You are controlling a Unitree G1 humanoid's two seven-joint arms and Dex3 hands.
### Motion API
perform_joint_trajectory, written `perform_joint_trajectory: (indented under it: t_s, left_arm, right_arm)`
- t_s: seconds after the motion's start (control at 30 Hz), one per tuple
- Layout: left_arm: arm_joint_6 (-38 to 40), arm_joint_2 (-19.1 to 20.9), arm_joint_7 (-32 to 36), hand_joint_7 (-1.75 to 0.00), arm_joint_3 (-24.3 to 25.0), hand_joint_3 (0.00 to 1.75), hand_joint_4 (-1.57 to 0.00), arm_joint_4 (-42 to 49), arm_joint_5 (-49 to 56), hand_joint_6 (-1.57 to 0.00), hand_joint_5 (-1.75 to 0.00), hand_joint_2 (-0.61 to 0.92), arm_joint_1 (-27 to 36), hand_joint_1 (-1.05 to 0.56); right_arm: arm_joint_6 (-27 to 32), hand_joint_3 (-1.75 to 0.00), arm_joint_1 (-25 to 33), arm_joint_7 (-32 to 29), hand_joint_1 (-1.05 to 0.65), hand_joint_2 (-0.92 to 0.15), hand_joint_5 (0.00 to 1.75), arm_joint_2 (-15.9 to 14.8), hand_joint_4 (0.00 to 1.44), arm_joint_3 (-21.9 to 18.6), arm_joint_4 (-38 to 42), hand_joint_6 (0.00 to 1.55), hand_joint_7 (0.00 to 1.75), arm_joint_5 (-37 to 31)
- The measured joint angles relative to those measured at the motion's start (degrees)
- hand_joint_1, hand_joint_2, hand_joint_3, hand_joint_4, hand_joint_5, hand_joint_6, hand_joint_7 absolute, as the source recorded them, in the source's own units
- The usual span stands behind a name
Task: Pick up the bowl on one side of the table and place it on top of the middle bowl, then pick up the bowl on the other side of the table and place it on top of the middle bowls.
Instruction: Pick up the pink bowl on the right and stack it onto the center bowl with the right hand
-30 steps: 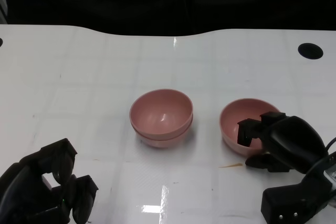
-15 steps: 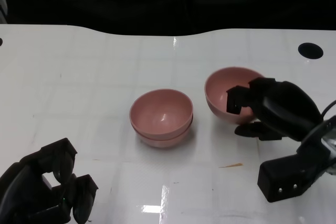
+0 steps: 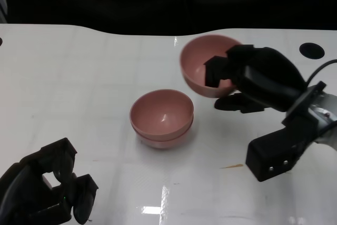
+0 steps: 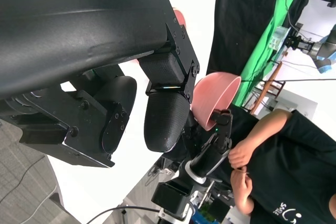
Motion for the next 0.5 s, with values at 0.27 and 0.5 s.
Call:
perform_joint_trajectory:
  t_s: [0.27,0.5]
  left_arm:
    - [-0.01,-0.76,0.05,-1.75,-0.20,1.53,-1.12,0.01,0.51,-0.91,-1.75,0.82,-0.26,0.14]
    - [-0.02,-1.04,0.03,-1.75,-0.32,1.54,-1.11,0.01,0.64,-0.91,-1.75,0.80,-0.27,0.14]
  right_arm:
    - [0.86,-0.30,-2.79,2.81,-0.26,-0.86,1.75,4.18,0.88,2.37,-1.57,0.66,1.68,-1.38]
    - [1.71,-0.27,-2.86,3.00,-0.30,-0.87,1.75,7.11,0.87,4.41,-1.70,0.62,1.75,-3.06]
